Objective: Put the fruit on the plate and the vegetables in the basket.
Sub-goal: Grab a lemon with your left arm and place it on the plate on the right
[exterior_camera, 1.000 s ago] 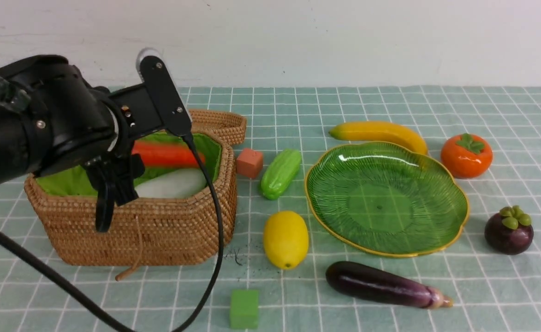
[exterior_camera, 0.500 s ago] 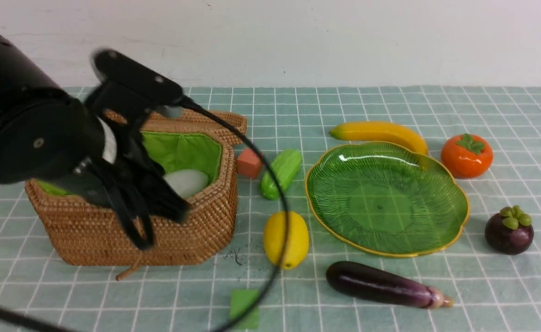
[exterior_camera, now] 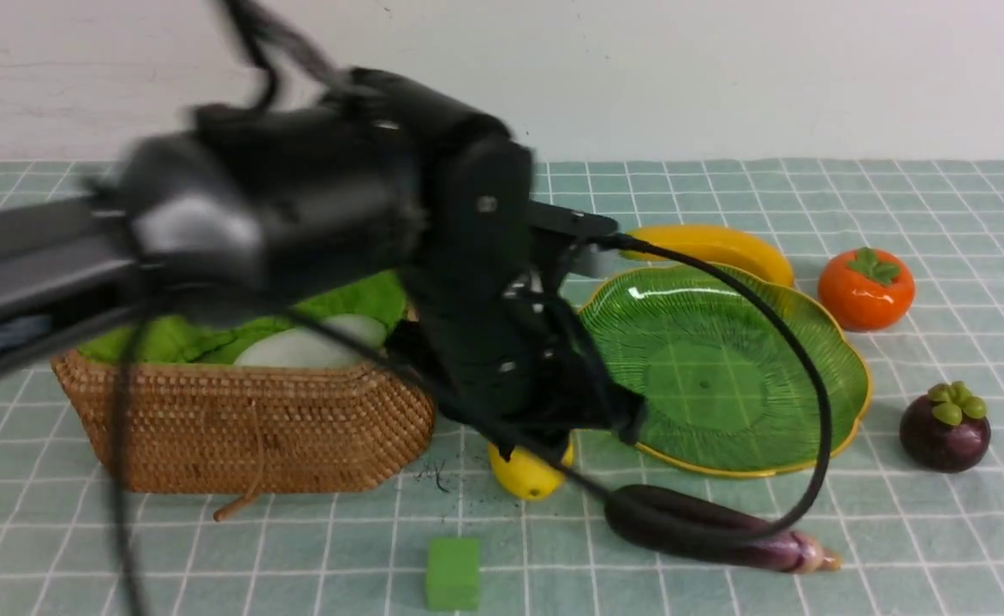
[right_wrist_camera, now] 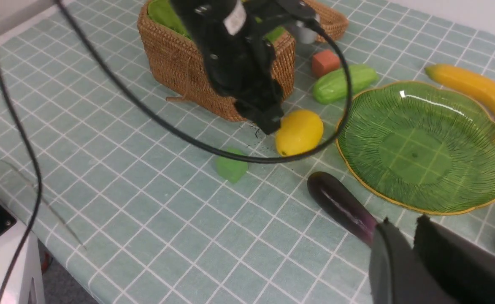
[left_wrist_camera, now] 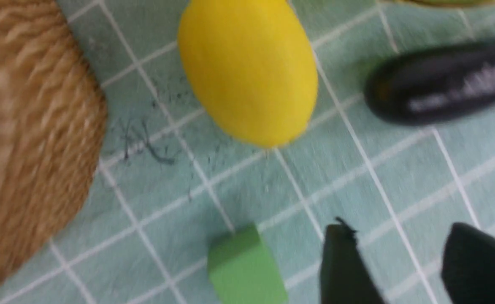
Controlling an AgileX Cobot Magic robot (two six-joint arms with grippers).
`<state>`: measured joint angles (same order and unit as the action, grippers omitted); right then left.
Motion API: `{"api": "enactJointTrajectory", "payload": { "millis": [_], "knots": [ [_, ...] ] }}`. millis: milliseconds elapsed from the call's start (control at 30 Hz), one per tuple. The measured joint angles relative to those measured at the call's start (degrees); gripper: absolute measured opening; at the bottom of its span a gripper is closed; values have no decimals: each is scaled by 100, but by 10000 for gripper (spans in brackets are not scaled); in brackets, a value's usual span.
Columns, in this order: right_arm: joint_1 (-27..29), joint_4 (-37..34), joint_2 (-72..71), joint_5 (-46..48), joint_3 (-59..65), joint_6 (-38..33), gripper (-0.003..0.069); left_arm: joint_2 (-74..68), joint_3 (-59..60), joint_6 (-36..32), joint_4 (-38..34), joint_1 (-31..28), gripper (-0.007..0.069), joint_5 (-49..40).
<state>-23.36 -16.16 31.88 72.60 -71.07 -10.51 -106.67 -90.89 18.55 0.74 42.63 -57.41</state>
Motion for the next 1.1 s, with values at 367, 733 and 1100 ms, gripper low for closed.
{"api": "enactJointTrajectory", "payload": {
  "millis": [367, 733, 1100],
  "knots": [
    [0, 0, -23, 0, 0, -15, 86, -1528, -1294, 819, 1161, 0, 666, 14],
    [0, 27, -147, 0, 0, -112, 84, -1924, -1331, 974, 1391, 0, 589, 53],
    [0, 274, -262, 0, 0, 20, 84, -1905, -1747, 950, 1311, 35, 589, -571]
  ]
}}
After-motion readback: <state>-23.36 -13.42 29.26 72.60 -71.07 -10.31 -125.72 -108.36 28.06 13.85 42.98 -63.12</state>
